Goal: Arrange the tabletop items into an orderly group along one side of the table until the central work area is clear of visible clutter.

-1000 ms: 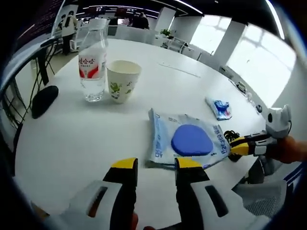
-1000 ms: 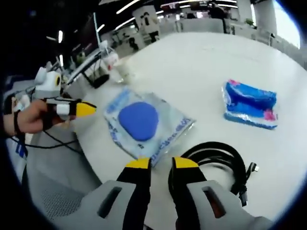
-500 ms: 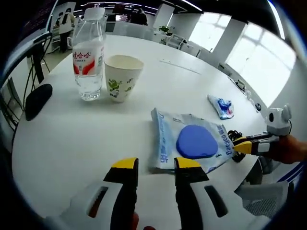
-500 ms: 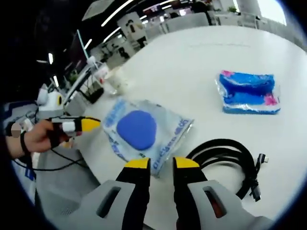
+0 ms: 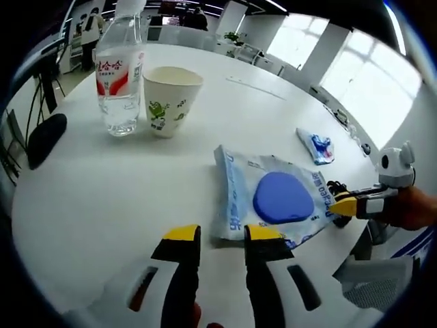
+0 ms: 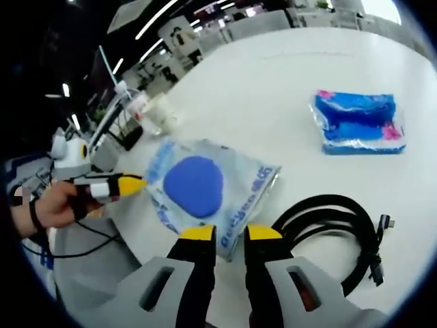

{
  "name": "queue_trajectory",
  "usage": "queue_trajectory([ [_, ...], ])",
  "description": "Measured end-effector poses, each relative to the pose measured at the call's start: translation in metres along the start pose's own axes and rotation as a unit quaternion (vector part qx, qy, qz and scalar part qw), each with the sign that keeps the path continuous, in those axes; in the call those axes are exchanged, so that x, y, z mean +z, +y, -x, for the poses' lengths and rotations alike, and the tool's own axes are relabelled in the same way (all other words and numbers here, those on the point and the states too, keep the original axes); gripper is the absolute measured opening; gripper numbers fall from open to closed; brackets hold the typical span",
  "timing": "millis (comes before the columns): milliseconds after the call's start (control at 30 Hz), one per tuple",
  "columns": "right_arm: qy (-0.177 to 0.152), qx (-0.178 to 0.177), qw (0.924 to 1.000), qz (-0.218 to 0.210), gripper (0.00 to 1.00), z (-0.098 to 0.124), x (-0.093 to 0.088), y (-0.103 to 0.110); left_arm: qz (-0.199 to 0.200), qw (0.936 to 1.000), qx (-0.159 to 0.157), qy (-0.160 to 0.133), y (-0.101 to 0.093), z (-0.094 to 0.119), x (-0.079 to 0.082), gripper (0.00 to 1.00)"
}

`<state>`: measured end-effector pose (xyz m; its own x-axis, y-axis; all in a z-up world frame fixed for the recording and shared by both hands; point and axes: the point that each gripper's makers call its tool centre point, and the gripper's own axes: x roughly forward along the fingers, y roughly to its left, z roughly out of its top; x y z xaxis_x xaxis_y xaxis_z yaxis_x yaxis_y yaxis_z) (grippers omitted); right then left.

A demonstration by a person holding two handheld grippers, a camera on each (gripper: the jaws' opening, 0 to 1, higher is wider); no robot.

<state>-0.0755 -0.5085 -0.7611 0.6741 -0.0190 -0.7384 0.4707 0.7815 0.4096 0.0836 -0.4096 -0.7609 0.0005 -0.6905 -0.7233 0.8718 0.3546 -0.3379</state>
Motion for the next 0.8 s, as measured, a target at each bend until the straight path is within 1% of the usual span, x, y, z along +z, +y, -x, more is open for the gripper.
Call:
queue_trajectory([
  [33,0.001,-0.002,1.0,0.002,0.06,0.0,0.0,-0.001,-0.005,1.0,0.002,0.0,0.0,-0.001,0.0,0.1],
  [67,0.001,-0.002,1.0,0.002,0.04,0.0,0.001,-0.001,-0.012,0.9999,0.004,0.004,0.0,-0.002,-0.001,0.07],
  [133,-0.002,0.0,1.0,0.003,0.03,0.0,0.005,-0.002,-0.011,0.9999,0.004,0.011,0.0,-0.005,-0.002,0.04],
  [233,-0.006,0.004,1.0,0.005,0.01,0.0,0.011,-0.002,-0.008,0.9999,0.006,0.003,-0.001,-0.007,0.005,0.01],
  [333,-0.014,0.006,0.9998,0.009,0.0,0.0,0.022,-0.004,-0.012,0.9999,0.004,-0.004,-0.006,-0.009,0.015,0.0],
  [433,-0.022,0.005,0.9997,0.013,0.0,0.0,0.038,-0.012,-0.014,0.9998,0.0,-0.013,-0.01,-0.013,0.028,0.0],
  [633,-0.03,0.006,0.999,0.031,0.0,-0.003,0.066,-0.022,-0.011,0.9991,0.002,-0.041,-0.011,-0.022,0.056,0.0],
  [667,-0.03,0.006,0.999,0.033,0.0,-0.003,0.068,-0.023,-0.01,0.9991,0.003,-0.042,-0.011,-0.023,0.057,0.0],
  [700,-0.032,0.006,0.9988,0.037,0.0,-0.005,0.076,-0.026,-0.007,0.9989,0.005,-0.046,-0.011,-0.024,0.062,0.0],
  [733,-0.032,0.006,0.9987,0.038,0.0,-0.005,0.078,-0.026,-0.005,0.9988,0.006,-0.049,-0.011,-0.025,0.066,0.0],
  [800,-0.036,0.006,0.9984,0.043,0.0,-0.007,0.088,-0.027,0.002,0.9983,0.01,-0.058,-0.009,-0.027,0.074,0.0],
])
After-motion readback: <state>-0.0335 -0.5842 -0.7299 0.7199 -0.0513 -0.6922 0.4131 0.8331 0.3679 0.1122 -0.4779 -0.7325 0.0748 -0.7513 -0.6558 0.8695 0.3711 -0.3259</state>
